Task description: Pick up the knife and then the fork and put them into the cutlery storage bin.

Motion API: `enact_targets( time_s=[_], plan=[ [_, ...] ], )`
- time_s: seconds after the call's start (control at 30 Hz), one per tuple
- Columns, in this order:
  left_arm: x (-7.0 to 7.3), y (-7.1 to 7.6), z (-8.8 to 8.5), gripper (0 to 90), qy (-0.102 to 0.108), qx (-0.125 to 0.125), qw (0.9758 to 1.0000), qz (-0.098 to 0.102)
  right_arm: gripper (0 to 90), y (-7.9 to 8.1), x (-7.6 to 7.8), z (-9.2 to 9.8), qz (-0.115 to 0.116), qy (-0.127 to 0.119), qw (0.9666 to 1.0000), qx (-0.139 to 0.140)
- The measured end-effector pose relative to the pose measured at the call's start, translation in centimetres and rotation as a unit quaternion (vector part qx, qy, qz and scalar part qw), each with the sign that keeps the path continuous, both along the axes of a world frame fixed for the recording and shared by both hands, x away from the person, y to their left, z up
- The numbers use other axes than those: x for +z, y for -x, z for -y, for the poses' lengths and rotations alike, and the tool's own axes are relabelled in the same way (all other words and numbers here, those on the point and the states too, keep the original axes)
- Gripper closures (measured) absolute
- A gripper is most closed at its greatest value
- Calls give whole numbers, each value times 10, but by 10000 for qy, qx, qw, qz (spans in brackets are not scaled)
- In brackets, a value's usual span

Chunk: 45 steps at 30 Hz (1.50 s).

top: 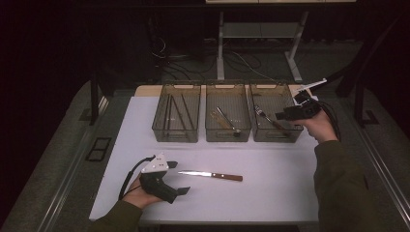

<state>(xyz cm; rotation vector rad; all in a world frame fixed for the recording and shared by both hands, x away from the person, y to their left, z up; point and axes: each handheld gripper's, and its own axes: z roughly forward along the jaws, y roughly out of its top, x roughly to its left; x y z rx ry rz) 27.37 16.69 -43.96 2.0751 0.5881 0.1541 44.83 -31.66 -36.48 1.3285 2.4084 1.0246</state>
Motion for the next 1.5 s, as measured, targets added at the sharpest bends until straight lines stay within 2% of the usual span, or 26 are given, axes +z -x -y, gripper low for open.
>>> enact_targets(
  time_s=[0.07,0.2,0.3,0.43,0.73,0.87,1.13,1.5],
  plan=[
    [0,0,0,0,-3,0,10000,2,478,7,3,-2,79,-32,9999,64],
    [0,1,1,0,-8,1,10000,6,557,24,8,-7,253,-16,9995,211],
    [0,1,1,0,-16,-1,10000,5,606,36,12,-10,330,-154,9987,359],
    [0,1,1,0,-26,0,10000,11,680,50,13,-15,344,-249,9977,525],
    [0,1,2,0,-10,-7,10000,11,828,78,3,-33,336,-223,9937,1048],
    [1,2,2,0,-15,-5,10000,12,827,87,-1,-43,356,-206,9913,1248],
    [1,2,2,0,-34,-19,10000,31,701,98,-10,-61,319,-224,9879,1500],
    [1,3,4,0,21,-6,10000,32,631,106,-17,-84,228,-165,9837,1777]
  ],
)
